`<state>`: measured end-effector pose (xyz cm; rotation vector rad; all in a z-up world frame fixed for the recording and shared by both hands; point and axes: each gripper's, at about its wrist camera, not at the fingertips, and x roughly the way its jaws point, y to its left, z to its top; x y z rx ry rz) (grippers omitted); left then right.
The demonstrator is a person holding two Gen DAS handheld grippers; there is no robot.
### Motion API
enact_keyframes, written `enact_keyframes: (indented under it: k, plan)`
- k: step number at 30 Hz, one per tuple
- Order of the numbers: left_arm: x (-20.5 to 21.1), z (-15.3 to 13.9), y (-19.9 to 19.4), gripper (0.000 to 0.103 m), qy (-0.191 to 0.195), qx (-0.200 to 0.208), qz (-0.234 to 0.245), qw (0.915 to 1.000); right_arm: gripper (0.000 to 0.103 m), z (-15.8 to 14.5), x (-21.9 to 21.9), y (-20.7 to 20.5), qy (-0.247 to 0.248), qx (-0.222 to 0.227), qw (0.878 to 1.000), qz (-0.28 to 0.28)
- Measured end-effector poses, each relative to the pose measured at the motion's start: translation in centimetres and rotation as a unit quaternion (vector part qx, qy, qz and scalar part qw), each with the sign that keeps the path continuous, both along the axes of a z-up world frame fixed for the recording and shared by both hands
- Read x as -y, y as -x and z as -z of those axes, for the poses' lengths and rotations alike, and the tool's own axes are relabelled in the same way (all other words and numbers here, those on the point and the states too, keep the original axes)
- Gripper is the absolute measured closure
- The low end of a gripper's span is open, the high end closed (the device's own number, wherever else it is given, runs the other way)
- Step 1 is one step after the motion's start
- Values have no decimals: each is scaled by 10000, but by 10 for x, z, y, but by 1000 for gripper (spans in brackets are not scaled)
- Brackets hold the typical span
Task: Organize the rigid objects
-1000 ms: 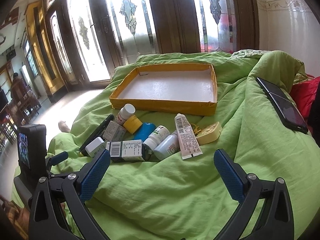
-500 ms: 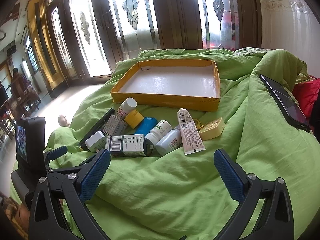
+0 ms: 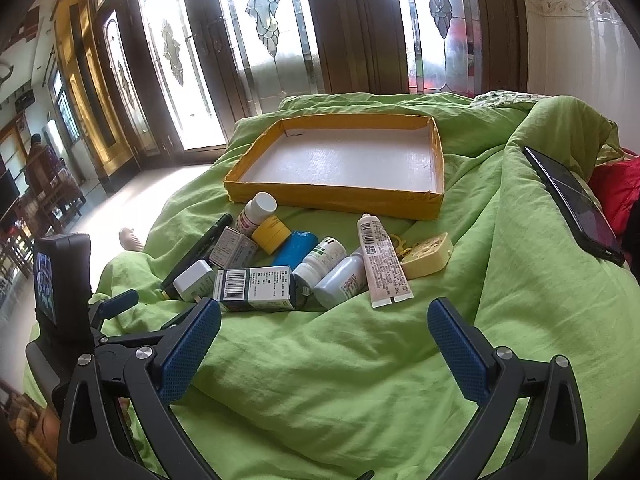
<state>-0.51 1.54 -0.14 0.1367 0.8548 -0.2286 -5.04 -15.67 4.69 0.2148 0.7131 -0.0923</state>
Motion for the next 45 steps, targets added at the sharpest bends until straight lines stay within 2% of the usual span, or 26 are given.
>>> enact_keyframes:
  k: [3,8,12,17,21,25,28,30,33,35,37,39,42,45]
  plan:
    - [1,-1,0,5,80,-60,73,9999,1,-9,12,-5,-99,-77,9999,-20]
    - [11,-6,4,5,189,-87,324,9993,1,-16,37,-26,-227,-521,9982,-187]
    - [26,-9,5,5,174,-130,573,9981,3,-19,55,-42,-211,-736,9970,-150]
    - [48,-9,-5,5,-19,-145,951,9954,3,-23,73,-59,-601,-805,9948,-151]
    - [71,-14,-26,5,-627,-162,1758,9823,3,-20,76,-63,-599,-824,9947,-115]
    - [82,-19,-40,5,-820,-393,2453,9652,3,-18,78,-61,-401,-729,9965,97]
    - [94,-15,-37,5,-1058,-415,2910,9499,3,-16,82,-65,-594,-757,9954,36]
    - [102,-8,-34,5,-1164,-428,3109,9423,3,-15,84,-68,-704,-785,9944,42]
    - [112,7,-40,6,-1303,-554,3178,9375,5,-13,88,-70,-866,-796,9930,84]
    - [115,13,-42,11,-1255,-647,3184,9374,10,-12,89,-70,-859,-809,9930,111]
    - [115,14,-40,37,-1100,-795,3282,9348,14,-9,91,-71,-870,-835,9926,115]
    - [116,14,-36,49,-1091,-828,3334,9328,22,-6,92,-73,-921,-890,9917,93]
    - [110,7,-23,55,-1016,-653,3221,9390,32,2,98,-79,-1364,-1006,9855,-9]
    - [95,-5,-24,56,-575,-738,2865,9535,42,11,106,-86,-1917,-1199,9741,-98]
